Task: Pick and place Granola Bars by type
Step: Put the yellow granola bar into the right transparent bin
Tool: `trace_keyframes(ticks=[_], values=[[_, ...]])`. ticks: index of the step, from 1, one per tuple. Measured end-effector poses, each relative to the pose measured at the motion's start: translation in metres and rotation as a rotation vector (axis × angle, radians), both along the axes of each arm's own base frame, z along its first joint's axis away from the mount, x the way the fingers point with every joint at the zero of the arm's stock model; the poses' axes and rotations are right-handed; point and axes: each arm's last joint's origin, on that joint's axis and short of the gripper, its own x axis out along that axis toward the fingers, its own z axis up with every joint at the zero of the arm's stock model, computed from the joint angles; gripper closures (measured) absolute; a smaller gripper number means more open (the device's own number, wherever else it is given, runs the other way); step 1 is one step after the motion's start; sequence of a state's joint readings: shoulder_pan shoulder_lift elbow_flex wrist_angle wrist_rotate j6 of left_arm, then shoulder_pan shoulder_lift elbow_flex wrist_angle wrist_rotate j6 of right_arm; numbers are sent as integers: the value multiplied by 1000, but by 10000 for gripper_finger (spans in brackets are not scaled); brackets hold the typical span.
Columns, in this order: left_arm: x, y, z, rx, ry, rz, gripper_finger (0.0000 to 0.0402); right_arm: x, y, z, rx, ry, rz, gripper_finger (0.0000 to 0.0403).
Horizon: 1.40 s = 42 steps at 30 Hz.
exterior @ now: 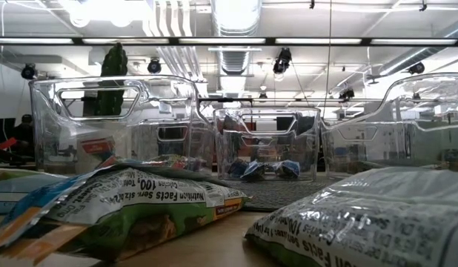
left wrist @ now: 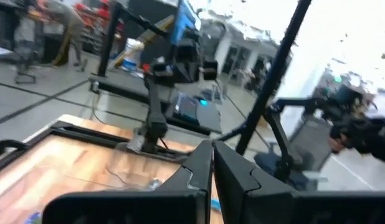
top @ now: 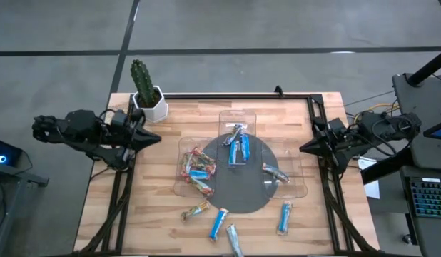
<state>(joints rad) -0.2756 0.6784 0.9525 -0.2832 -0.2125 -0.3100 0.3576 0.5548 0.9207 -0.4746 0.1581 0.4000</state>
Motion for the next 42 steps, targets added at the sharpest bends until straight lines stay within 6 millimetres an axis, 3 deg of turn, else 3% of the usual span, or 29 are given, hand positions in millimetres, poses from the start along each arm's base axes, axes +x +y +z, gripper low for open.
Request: trace_keyframes(ticks=[10,17,25,28,32,37,42], values=[[36,-17,28,28,50,-167,402,-3,-1,-2,-7,16,-5,394],[61,-39,45,38,296,-247,402,-3,-2,-4,-17,35,-28,394],[88,-70,60,-129,464,-378,402,-3,-2,-4,-18,36,-28,394],[97,-87,52,-162,564,-414,402,-3,-2,-4,-18,36,-28,394],[108,-104,25,-234,783,-363,402,-3,-3,-4,-18,36,-60,394],[119,-115,-12,-290,1077,-210,400,-2,-5,-4,-10,36,-131,394],[131,-124,-34,-315,1202,-140,370,-2,-5,-4,26,43,-142,394]])
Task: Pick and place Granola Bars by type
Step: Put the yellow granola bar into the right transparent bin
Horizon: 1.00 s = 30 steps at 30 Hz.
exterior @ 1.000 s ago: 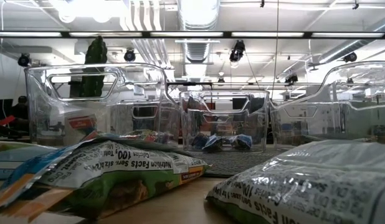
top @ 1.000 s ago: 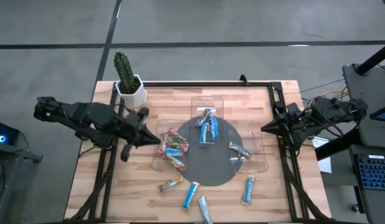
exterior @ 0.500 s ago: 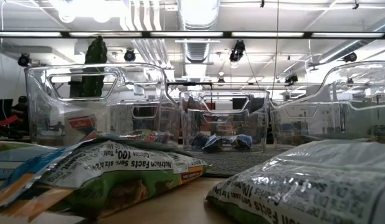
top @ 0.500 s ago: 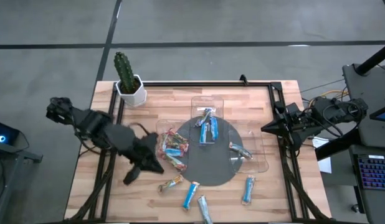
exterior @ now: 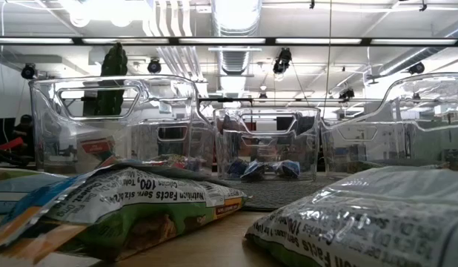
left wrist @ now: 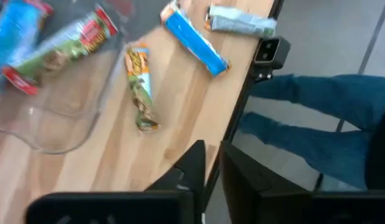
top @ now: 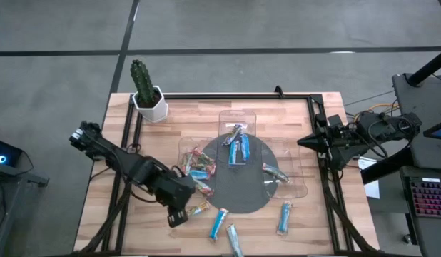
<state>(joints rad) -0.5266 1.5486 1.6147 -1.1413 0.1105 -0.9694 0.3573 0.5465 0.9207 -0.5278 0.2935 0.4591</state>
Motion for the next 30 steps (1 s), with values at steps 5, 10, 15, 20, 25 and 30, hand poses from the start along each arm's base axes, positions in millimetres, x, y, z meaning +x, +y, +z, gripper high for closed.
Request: trace_keyframes(ticks=[5,10,15,20,25,30], values=[[14,-10,-18,-30,86,4,310,3,1,-2,-2,17,-2,394],[28,-19,-31,-61,101,66,251,2,1,-8,-23,77,1,394],[40,-26,-37,-108,80,117,224,1,0,-12,-41,125,1,394],[45,-36,-50,-116,136,174,223,-1,0,-16,-57,166,5,394],[43,-50,-54,-60,82,142,223,-2,0,-19,-71,199,7,394],[40,-64,-56,34,10,57,223,-2,-1,-21,-77,216,8,394]])
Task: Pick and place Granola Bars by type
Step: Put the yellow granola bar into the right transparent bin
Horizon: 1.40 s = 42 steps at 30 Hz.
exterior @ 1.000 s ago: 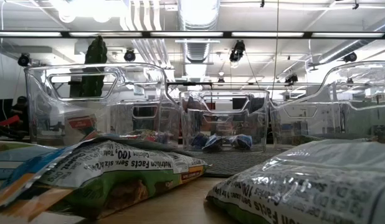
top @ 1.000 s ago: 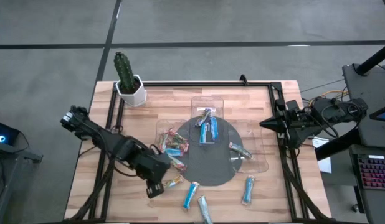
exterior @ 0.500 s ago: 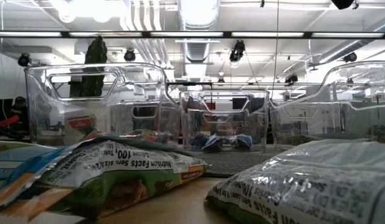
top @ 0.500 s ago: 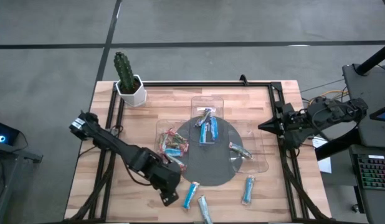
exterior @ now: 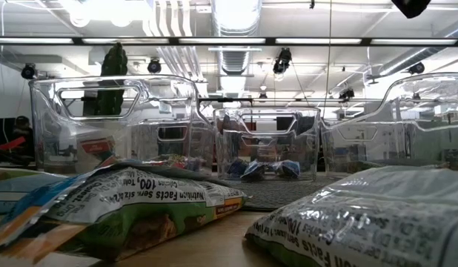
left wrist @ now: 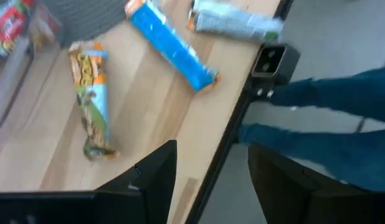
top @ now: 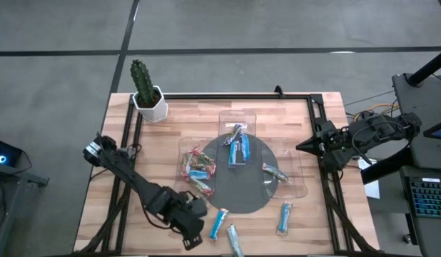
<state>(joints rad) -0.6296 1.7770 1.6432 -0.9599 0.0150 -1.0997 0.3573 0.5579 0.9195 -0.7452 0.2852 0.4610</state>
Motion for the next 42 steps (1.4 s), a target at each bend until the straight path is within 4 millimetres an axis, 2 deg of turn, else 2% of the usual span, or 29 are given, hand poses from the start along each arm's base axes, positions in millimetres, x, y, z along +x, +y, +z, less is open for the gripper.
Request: trace_keyframes(ticks=[5,10,14,22,33,42], values=[[-8,-10,-15,62,113,15,223,0,0,-1,-1,8,0,394],[-15,-19,-31,91,204,117,223,0,0,-1,-1,8,0,394],[-18,-23,-40,105,222,223,223,0,0,-1,-2,8,0,394],[-23,-18,-60,177,209,411,223,-1,0,-2,-15,22,3,394],[-28,-11,-93,311,126,352,223,-3,-1,-6,-34,69,4,394],[-31,-9,-101,338,127,339,223,-3,-1,-8,-39,85,3,394]])
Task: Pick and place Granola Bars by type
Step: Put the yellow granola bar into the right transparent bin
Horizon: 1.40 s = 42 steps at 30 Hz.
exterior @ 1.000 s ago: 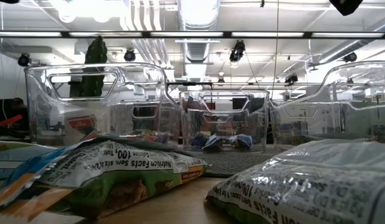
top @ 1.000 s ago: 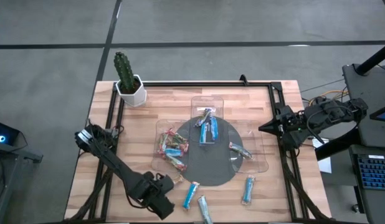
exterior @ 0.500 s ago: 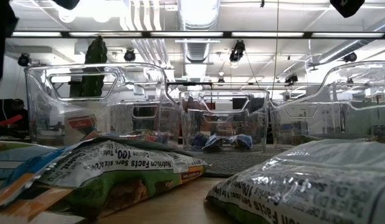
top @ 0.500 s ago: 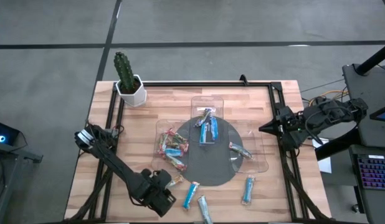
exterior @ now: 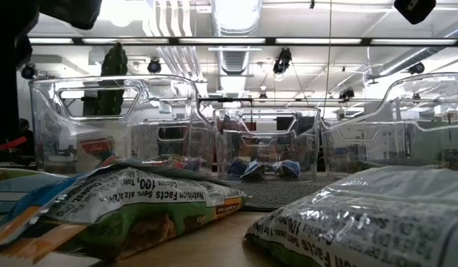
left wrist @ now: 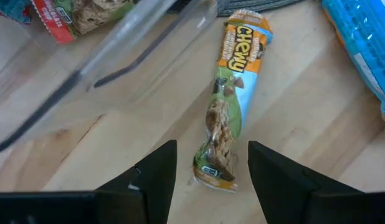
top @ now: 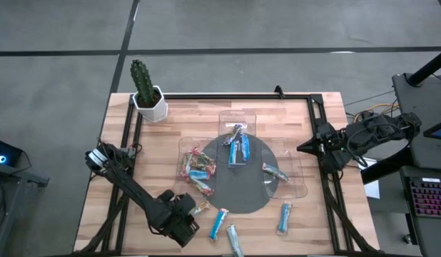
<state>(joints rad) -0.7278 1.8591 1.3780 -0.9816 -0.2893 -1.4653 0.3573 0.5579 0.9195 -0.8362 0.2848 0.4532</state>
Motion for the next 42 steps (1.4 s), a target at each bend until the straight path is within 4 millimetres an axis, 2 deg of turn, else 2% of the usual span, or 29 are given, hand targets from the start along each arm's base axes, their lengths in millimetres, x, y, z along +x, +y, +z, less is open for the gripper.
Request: trace_keyframes(ticks=[11,27,42], values=[[-1,-1,0,-60,-16,161,223,-1,-1,-3,-13,31,0,394],[4,-7,-2,88,-82,-244,223,-2,-1,-4,-19,48,0,394],[-1,-2,-29,117,-58,-264,223,-2,-1,-4,-19,47,0,394]])
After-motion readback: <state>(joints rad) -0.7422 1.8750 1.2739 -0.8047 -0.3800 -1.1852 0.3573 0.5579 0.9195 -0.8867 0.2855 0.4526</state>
